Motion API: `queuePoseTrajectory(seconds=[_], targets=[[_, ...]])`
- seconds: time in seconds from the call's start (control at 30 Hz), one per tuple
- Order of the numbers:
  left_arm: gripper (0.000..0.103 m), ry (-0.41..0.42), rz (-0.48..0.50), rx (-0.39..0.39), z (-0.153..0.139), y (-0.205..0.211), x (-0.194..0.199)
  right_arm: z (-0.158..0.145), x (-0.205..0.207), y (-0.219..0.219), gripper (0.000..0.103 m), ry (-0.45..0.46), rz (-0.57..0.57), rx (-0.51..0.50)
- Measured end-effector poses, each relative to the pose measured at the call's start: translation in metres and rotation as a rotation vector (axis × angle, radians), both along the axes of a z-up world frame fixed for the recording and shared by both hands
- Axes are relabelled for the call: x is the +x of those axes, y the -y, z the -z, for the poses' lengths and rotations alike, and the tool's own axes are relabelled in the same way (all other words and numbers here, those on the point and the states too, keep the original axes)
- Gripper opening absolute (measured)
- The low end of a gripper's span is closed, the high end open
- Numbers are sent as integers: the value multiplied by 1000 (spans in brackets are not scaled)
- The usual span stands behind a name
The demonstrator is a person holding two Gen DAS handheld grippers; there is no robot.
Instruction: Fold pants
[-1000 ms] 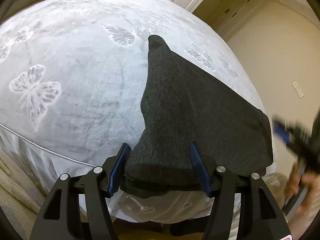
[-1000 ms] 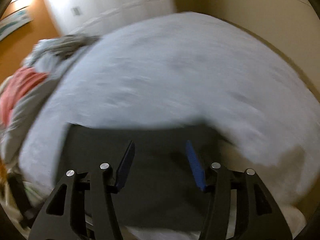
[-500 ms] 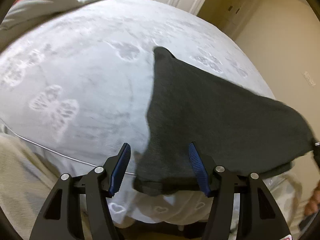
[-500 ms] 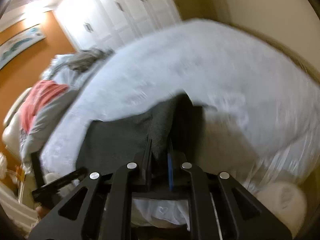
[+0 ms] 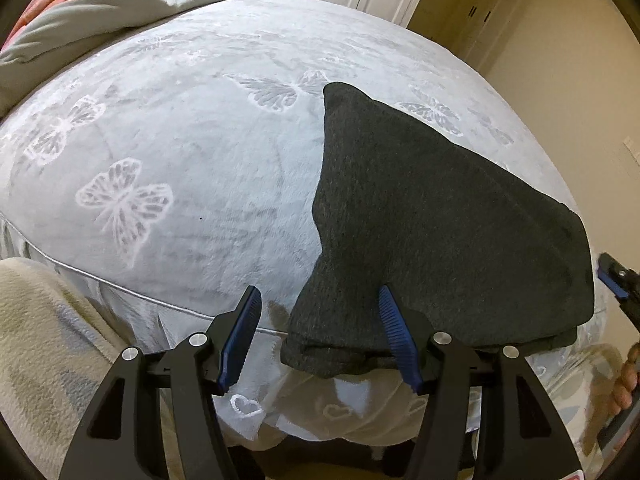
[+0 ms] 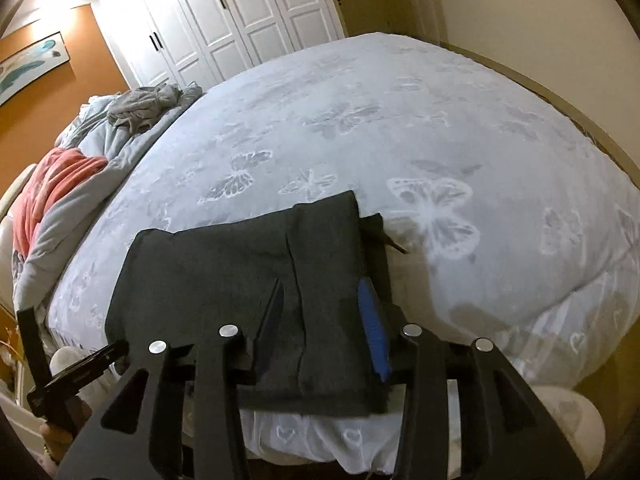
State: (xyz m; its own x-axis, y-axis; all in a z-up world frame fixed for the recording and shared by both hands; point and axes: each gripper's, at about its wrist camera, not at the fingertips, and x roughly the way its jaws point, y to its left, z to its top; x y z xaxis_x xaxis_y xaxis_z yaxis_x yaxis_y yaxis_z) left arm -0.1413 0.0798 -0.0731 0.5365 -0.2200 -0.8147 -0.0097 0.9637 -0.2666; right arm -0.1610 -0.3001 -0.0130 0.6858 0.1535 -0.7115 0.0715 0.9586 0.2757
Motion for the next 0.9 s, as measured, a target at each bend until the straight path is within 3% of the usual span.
queuePoseTrajectory(seconds=[0.1,0.23,0.3,0.43,0.5,0.57,0.67,0.73,0.8,0.9], targets=[[60,6,5,32,-1,10,4,41,17,-1,38,-125,19,-7],[59,16,18,60,-2,13,2,18,0,-11,38,-47,30,-37],[59,19,24,61,-3,15,2,8,-7,-12,51,-30,14,-16],[59,0,32,53,-2,16,4,7,-15,-12,54,-44,8,-43],[59,-1,40,46,-5,17,4,8,-18,-13,67,-57,16,-59],[62,-5,47,43,-6,19,6,11,-21,-15,74,-70,18,-76],[70,-22,68,-41,-7,10,8,21,-19,-16,82,-99,22,-102],[71,-48,71,-157,-2,1,14,30,-16,-14,84,-119,35,-100],[71,-78,46,-218,3,-7,20,36,-14,-8,92,-133,51,-77],[71,-70,30,-197,3,-8,27,43,-9,-3,92,-155,50,-33]])
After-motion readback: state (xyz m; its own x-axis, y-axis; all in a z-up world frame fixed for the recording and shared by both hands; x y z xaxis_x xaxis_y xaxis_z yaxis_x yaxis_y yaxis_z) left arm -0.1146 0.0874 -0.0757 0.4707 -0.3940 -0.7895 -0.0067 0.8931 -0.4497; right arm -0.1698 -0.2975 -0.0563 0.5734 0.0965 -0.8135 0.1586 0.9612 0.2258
